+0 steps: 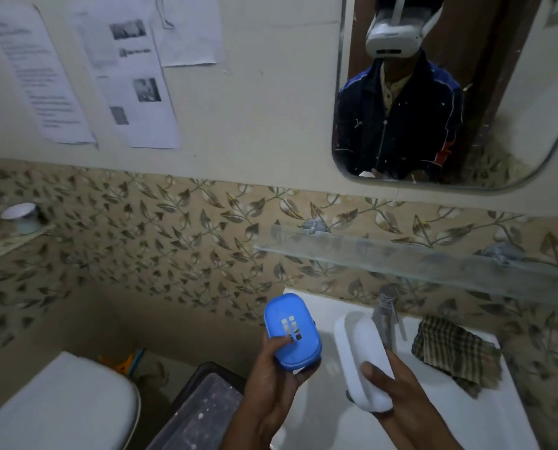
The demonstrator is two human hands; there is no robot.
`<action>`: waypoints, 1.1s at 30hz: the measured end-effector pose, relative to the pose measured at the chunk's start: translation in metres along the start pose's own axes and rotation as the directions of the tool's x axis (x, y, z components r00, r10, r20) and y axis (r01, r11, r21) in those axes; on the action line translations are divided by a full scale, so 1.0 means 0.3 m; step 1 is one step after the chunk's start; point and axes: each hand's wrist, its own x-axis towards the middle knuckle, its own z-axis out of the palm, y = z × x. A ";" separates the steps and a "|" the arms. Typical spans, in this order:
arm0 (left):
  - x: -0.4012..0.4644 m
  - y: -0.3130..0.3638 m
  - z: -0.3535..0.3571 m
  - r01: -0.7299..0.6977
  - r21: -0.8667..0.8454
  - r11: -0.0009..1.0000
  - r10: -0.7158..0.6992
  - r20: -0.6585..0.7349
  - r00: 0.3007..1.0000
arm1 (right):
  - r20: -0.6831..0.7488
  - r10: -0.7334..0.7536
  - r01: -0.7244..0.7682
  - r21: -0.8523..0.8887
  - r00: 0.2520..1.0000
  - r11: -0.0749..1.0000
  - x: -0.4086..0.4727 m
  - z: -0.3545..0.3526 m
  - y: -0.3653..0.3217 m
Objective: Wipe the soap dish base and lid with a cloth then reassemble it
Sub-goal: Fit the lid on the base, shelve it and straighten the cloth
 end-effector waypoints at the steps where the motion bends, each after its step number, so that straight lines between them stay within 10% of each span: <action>1: -0.015 0.009 0.006 0.021 -0.028 0.999 -0.021 0.017 1.000 | 0.013 0.000 -0.001 0.026 1.000 1.000 -0.004 0.017 -0.002; 12: -0.090 0.049 0.060 0.200 -0.203 0.958 -0.141 0.271 0.952 | 0.124 0.110 -0.155 0.470 0.986 0.869 -0.107 0.062 -0.087; 27: -0.032 -0.025 0.149 0.248 -0.105 0.963 -0.222 0.211 0.952 | 0.100 -0.050 0.014 0.328 0.994 0.945 -0.120 0.075 -0.221; 30: -0.035 -0.034 0.178 0.223 -0.070 0.972 -0.207 0.182 0.961 | -0.170 -0.199 0.167 -0.188 0.965 0.968 -0.091 0.115 -0.218; 33: -0.035 -0.045 0.224 0.200 -0.051 0.978 -0.189 0.168 0.967 | -0.118 -0.469 0.129 -0.878 0.875 0.462 -0.057 0.165 -0.205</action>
